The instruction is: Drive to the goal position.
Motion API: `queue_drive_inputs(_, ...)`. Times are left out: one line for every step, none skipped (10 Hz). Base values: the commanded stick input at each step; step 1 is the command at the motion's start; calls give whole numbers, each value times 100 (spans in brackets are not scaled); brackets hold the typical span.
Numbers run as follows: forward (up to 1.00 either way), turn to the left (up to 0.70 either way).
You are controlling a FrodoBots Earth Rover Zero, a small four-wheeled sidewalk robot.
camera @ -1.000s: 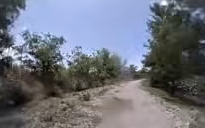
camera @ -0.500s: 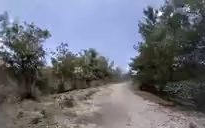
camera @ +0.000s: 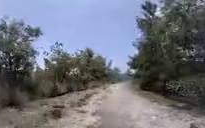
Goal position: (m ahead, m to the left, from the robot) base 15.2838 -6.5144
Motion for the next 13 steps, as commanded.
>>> queue_drive_inputs(85,0)
queue_drive_inputs(85,0)
queue_drive_inputs(85,-22)
queue_drive_inputs(85,-34)
queue_drive_inputs(85,-34)
queue_drive_inputs(85,-34)
queue_drive_inputs(85,-34)
queue_drive_inputs(85,0)
queue_drive_inputs(85,0)
queue_drive_inputs(85,0)
queue_drive_inputs(85,0)
queue_drive_inputs(85,0)
queue_drive_inputs(85,0)
